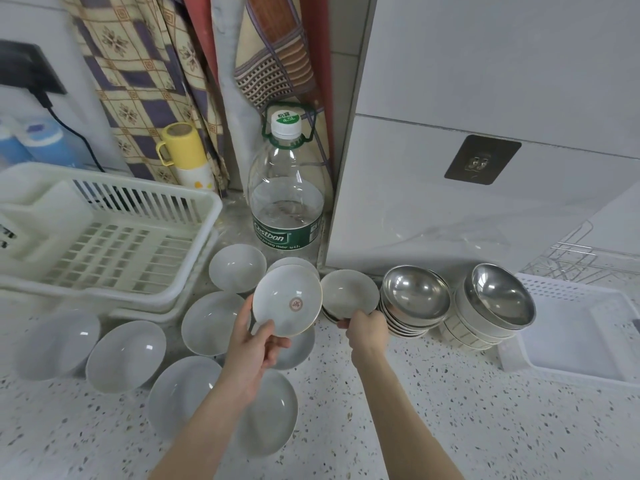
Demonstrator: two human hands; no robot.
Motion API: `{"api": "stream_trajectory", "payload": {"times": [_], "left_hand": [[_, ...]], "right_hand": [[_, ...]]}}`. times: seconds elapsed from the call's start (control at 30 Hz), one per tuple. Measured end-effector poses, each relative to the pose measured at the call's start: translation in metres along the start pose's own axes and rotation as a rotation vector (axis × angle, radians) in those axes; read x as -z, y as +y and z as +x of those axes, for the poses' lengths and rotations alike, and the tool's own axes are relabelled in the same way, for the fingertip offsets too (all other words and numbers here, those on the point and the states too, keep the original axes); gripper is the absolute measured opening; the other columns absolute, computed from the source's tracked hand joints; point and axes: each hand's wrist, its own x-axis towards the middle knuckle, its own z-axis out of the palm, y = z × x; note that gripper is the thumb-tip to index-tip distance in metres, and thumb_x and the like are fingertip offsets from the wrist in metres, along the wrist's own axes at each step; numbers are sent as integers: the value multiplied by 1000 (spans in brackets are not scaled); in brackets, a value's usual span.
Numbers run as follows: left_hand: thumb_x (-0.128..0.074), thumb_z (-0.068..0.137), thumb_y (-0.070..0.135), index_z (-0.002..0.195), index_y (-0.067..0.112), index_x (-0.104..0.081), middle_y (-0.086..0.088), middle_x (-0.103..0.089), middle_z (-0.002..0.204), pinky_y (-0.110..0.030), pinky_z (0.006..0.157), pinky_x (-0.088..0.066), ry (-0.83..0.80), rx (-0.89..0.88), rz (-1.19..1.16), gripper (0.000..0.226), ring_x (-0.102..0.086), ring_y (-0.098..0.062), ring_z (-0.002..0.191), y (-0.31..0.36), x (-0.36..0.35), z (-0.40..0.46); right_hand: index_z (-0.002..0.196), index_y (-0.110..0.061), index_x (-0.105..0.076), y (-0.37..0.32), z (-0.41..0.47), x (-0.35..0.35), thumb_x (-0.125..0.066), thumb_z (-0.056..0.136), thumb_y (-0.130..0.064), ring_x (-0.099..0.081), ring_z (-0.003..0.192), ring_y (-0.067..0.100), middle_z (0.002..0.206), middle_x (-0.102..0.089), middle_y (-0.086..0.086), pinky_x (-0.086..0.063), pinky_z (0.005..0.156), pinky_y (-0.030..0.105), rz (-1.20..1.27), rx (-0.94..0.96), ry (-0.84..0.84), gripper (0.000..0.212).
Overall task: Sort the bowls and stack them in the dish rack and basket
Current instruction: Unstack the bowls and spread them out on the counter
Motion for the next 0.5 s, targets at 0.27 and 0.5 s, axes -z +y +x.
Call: {"api": "stream_trajectory", "payload": {"times": [0.27,0.5], "left_hand": [[-47,99,4,115,52,-52,-15,-68,77,-18,38,-30,17,-16,-19,51,-57,-12,45,-3,7,-15],[-46,100,4,124,48,-48,-17,-66,63,-19,39,-29,38,-59,-10,50,-54,-11,46,-11,19,-28]], "right_hand": [[117,0,-56,-4,-15,3,-35,81,7,-44,35,2,79,-71,19,-32,44,23,122,46,-2,43],[116,-8,-57,18,-48,15,-41,89,-2,-41,39,4,53,-64,7,-34,41,20,301,145,-65,32]]}}
